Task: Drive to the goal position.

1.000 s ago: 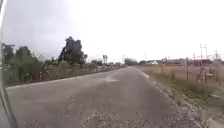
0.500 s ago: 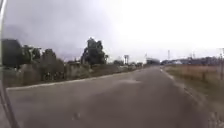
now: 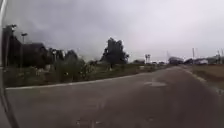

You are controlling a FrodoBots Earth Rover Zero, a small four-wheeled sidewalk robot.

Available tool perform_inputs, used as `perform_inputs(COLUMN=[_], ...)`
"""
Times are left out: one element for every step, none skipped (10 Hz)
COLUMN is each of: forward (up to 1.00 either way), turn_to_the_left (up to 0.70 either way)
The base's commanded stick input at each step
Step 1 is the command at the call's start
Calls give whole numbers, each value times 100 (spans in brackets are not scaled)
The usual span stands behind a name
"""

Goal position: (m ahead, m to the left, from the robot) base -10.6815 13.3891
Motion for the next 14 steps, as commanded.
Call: perform_inputs(forward=[70,70,70,70,70,70,70,70,70,70,70,70,70,70], turn_to_the_left=[35,35,35,35,35,35,35,35,35,35,35,35,35,35])
